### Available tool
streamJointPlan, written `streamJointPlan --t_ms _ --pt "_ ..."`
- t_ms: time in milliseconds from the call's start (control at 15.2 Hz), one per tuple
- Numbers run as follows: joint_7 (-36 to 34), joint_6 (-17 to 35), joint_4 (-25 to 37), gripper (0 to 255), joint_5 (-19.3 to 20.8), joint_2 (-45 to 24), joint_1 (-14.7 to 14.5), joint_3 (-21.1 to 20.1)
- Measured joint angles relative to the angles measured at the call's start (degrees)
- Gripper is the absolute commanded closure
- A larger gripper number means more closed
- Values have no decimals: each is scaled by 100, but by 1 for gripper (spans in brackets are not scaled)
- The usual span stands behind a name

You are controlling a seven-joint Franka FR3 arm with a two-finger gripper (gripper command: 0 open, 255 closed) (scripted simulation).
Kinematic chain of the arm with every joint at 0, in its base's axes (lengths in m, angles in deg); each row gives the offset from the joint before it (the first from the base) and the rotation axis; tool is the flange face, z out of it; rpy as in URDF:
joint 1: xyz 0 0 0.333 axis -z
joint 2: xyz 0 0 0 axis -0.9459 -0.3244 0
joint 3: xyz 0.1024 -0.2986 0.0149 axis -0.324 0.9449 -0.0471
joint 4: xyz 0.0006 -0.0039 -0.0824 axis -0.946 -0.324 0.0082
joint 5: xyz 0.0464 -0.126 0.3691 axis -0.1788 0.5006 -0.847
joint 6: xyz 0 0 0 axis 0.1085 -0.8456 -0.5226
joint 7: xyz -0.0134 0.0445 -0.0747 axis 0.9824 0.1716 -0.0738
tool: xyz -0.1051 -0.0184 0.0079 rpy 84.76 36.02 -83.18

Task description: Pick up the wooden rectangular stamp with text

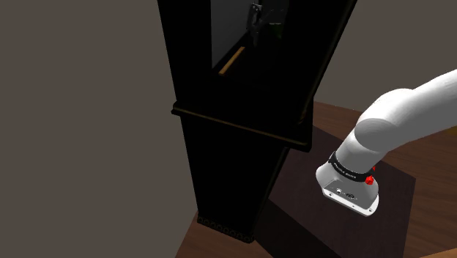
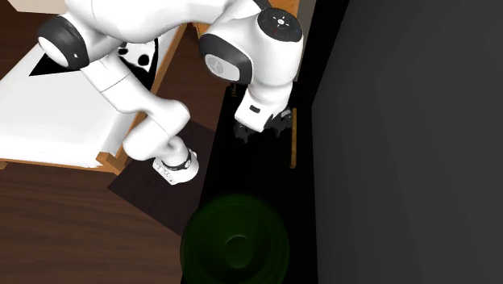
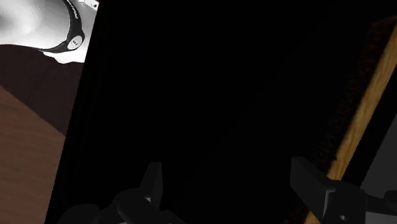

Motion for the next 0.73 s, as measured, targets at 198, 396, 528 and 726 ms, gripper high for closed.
streamJointPlan --t_ms 198,396,528,726 --pt "-1244 199 423 0 -39 -578 31 -216" --pt "-2496 425 826 0 5 -1141 1 -447" --pt "-2873 172 973 0 113 -1275 -76 -424" --pt "-3030 155 938 0 104 -1359 -200 -381"
